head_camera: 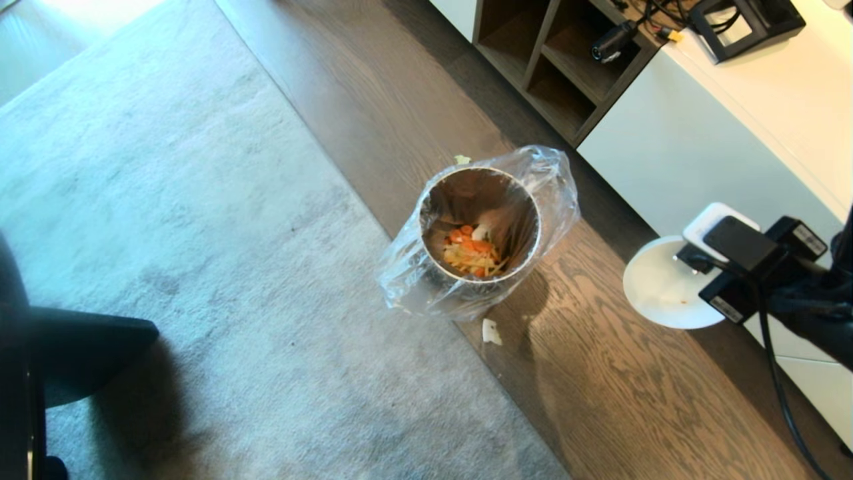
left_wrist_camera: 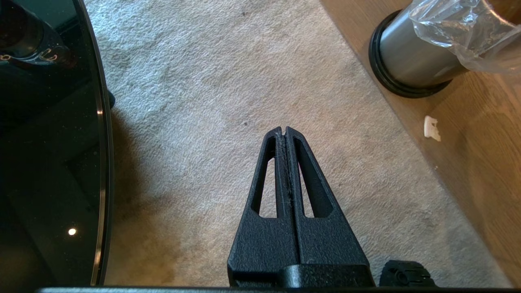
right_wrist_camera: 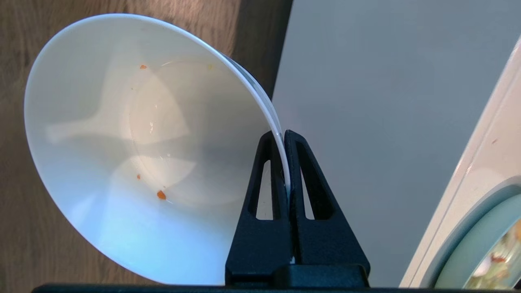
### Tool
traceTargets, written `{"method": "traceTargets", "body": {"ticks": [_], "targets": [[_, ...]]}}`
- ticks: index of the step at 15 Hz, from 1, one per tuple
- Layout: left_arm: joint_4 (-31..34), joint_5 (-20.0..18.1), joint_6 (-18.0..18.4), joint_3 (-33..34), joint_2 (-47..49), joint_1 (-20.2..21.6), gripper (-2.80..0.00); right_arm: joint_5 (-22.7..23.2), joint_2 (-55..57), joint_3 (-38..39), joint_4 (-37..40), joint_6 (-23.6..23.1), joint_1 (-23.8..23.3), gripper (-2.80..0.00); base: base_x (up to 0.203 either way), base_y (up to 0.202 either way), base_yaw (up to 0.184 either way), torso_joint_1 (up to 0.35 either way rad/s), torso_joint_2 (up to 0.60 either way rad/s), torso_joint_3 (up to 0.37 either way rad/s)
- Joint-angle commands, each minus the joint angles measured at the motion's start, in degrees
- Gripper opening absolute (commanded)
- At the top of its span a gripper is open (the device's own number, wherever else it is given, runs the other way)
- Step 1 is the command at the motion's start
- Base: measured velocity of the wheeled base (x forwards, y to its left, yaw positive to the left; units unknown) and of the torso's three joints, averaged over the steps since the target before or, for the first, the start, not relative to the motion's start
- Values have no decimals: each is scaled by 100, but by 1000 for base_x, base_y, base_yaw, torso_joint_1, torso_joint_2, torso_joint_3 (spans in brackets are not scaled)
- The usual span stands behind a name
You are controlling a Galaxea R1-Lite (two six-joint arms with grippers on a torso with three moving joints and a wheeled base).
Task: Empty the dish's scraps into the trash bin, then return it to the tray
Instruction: Put the bowl back to the table
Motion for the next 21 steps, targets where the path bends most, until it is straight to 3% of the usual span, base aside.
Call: {"method": "traceTargets", "body": {"ticks": [1, 3, 7, 10, 14, 21], "targets": [[-2, 4, -9, 0, -2, 0, -280, -2, -645, 595, 368, 109, -45, -280, 0, 0, 0, 0, 0, 0], [-2, 4, -8, 0, -2, 0, -280, 18, -1087, 1027, 1018, 475, -46, -280, 0, 0, 0, 0, 0, 0], [-2, 4, -9, 0, -2, 0, -280, 70, -1919, 1852, 2172, 1723, -110, -280, 0, 0, 0, 0, 0, 0], [-2, 4, -9, 0, -2, 0, -280, 623, -2940, 2402, 2745, 2292, -626, -280, 0, 0, 0, 0, 0, 0], [-2, 4, -1, 0, -2, 0, -280, 2013, -4151, 2942, 2939, 3200, -1501, -280, 0, 0, 0, 0, 0, 0], [-2, 4, -6, 0, -2, 0, -280, 2434, -6621, 3212, 3724, 3951, -1669, -280, 0, 0, 0, 0, 0, 0]]}}
